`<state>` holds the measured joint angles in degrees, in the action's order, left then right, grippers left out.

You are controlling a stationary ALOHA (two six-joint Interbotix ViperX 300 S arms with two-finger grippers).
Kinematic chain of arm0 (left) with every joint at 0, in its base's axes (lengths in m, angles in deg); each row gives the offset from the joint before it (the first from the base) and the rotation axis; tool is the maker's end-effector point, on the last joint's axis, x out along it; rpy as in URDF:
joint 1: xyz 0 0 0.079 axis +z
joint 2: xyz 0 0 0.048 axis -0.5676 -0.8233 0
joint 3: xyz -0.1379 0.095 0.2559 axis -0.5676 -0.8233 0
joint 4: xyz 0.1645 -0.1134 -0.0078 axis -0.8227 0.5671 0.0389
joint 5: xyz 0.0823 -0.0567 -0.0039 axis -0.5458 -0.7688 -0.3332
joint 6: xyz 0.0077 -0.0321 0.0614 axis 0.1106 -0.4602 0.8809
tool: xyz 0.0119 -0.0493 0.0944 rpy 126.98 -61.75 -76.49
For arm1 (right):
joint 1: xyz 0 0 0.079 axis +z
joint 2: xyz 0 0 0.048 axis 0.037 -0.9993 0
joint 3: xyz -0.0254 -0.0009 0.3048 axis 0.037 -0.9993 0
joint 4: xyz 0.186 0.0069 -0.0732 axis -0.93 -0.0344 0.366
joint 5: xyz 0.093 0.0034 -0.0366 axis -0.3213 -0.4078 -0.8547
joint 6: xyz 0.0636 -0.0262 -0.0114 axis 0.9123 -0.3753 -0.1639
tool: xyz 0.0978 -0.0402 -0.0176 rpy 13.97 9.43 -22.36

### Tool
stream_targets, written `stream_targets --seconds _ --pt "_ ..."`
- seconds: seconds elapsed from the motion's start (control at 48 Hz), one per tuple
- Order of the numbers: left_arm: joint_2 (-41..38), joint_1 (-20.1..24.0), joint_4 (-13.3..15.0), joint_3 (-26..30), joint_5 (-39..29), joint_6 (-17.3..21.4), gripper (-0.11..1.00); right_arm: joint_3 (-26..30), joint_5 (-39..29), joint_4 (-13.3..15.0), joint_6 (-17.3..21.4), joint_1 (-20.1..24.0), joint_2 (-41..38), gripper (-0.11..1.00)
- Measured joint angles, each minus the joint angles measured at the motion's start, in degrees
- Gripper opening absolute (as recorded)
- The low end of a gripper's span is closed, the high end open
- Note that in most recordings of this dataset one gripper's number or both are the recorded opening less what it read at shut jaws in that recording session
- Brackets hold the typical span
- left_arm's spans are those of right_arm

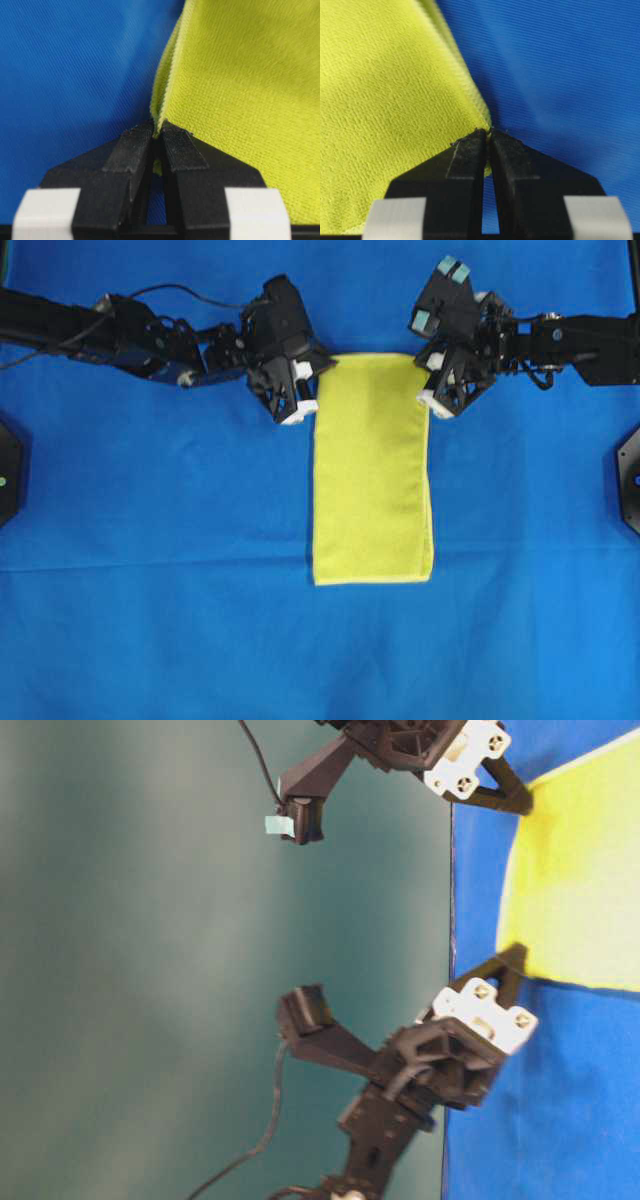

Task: Fold the yellow towel.
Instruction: 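Pinch the strip's top corners with both grippers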

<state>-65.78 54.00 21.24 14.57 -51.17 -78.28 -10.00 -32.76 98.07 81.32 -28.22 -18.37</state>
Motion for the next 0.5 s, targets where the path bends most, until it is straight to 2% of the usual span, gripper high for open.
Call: stream_targets --seconds 0.271,0.5 --pt "2.9 2.72 0.0 3.34 -5.36 6.06 0.02 0.26 -3.16 2.46 -0.44 -2.72 5.98 0.04" --pt "3.08 3.16 0.0 4.66 -7.56 6.68 0.02 -0.09 -3.6 2.9 -0.09 -3.16 8.44 0.04"
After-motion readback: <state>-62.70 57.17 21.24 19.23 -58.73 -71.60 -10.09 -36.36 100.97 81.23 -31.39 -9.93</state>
